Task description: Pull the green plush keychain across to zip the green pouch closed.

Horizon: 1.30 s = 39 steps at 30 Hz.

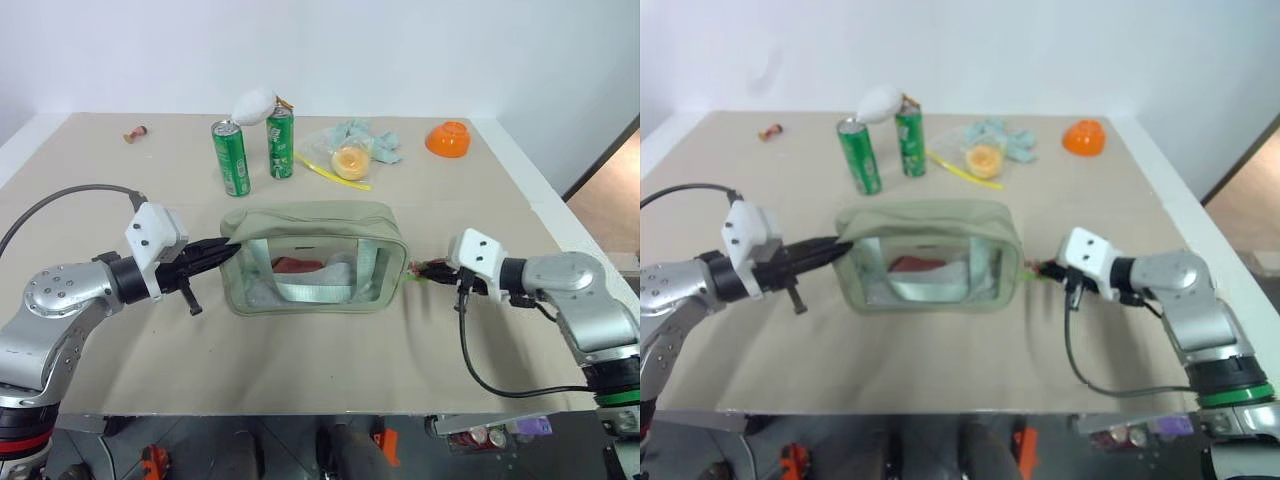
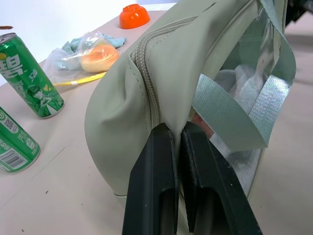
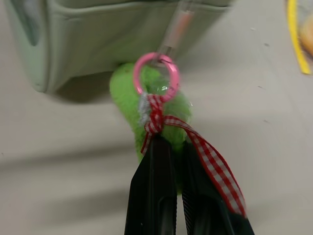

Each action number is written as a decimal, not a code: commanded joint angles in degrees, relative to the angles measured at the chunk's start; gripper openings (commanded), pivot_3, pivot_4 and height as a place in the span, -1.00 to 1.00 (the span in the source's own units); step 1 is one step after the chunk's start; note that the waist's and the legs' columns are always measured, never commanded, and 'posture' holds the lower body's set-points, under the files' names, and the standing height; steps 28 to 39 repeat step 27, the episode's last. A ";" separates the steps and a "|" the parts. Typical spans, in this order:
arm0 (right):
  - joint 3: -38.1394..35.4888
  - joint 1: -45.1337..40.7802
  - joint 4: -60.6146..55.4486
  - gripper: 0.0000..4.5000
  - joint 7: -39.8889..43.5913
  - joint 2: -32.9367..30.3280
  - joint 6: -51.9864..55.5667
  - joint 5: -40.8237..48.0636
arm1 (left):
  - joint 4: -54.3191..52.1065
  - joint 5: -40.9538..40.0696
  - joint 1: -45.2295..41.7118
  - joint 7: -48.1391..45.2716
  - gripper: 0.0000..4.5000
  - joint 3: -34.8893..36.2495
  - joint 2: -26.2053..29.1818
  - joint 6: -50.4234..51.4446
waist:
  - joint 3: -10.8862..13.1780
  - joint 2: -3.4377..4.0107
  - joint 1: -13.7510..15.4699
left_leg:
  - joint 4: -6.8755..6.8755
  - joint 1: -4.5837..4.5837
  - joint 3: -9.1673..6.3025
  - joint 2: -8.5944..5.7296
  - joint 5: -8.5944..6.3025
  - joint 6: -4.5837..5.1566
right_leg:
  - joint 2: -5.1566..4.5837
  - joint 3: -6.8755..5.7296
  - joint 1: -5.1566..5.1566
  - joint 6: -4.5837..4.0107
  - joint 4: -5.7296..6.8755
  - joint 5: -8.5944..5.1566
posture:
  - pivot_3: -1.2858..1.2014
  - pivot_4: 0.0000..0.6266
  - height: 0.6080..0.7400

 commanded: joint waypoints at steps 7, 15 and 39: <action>-6.31 -1.90 -0.02 -0.25 0.89 2.61 7.98 9.03 | -1.68 -6.26 -0.16 2.70 -0.24 5.31 -0.85 5.55 | 0.01 -0.01 -0.01 | 0.01 0.04 0.00 0.02 0.01 -0.01 | 0.02 0.01 0.04 -0.03 0.00 0.03 | 0.03 -0.52 1.00; -13.54 8.52 -4.70 0.98 5.51 -2.33 11.73 15.23 | -1.53 -10.01 3.91 8.76 0.97 15.69 -2.77 6.92 | 0.01 -0.01 0.06 | -0.03 -0.04 -0.06 0.05 -0.01 -0.01 | -0.02 -0.04 0.02 0.00 -0.03 -0.05 | 0.03 -0.52 1.00; -20.65 18.38 -11.54 1.00 -4.12 9.74 8.52 21.77 | -3.73 8.14 24.13 17.44 0.99 9.90 -12.48 -5.60 | -0.02 -0.08 0.02 | -0.02 0.28 -0.05 0.06 0.06 0.05 | -0.03 0.00 0.22 -0.07 0.00 0.08 | 0.03 -0.52 1.00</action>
